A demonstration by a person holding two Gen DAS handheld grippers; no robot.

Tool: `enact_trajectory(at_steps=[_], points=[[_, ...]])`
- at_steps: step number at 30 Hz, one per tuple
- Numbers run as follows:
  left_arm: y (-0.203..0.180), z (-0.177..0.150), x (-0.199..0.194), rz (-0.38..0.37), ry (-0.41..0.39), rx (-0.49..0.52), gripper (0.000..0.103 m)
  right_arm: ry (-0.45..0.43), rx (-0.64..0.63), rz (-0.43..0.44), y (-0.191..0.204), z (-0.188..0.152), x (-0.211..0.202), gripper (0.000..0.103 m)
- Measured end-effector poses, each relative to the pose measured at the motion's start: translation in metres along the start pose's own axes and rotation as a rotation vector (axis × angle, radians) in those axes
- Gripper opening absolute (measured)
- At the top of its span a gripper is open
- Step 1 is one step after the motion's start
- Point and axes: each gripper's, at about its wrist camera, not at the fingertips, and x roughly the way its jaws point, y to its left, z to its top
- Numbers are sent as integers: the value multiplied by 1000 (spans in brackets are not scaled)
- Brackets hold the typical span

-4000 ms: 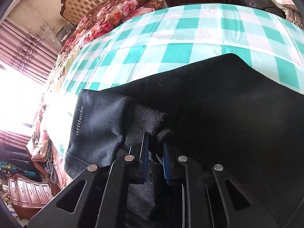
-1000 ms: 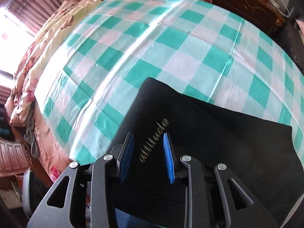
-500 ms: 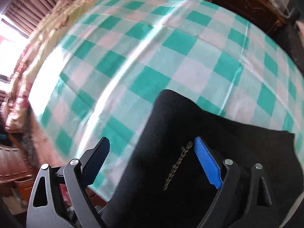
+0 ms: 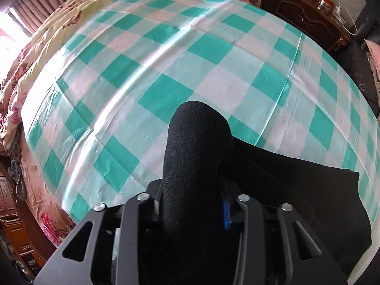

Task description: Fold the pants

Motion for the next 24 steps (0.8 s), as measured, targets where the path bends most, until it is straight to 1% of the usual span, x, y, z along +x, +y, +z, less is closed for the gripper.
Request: enact_trajectory(at_steps=[1,3,4,5,7,8,9,10,12,13,16,18,19,22,24], points=[[5,-1,4,-19,11,-49,89,-3,3,8,-1,0,-1,34],[13,-4,15,-18,48,-117,89,-14,14,31,-4,-2,-3,34],[19,-7,24,-18,74,-179,89,-18,20,40,-6,-2,-4,34],[22,-10,27,-24,88,-210,89,-22,27,50,-7,-3,-5,34],[24,-12,37,-43,110,-252,85,-33,43,78,-12,-4,-8,33],[22,-11,40,-40,113,-250,69,-39,51,93,-15,-5,-10,33],[16,-9,44,-55,124,-229,49,-47,62,111,-19,-6,-13,33],[12,-7,44,-50,125,-209,48,-58,72,130,-24,-8,-19,32],[-3,-4,38,-11,94,-140,38,-85,91,168,-34,-11,-30,32],[-16,-2,31,16,67,-64,36,-100,104,207,-42,-13,-38,32],[-47,3,19,54,19,66,34,-130,152,295,-65,-20,-62,31],[-67,8,14,61,-3,131,34,-176,160,299,-79,-29,-85,31],[-82,12,12,62,-18,181,33,-198,173,306,-90,-34,-97,31],[-121,18,6,53,-58,305,33,-233,227,355,-118,-46,-118,30],[-140,17,5,61,-77,368,33,-266,251,379,-136,-56,-134,30]])
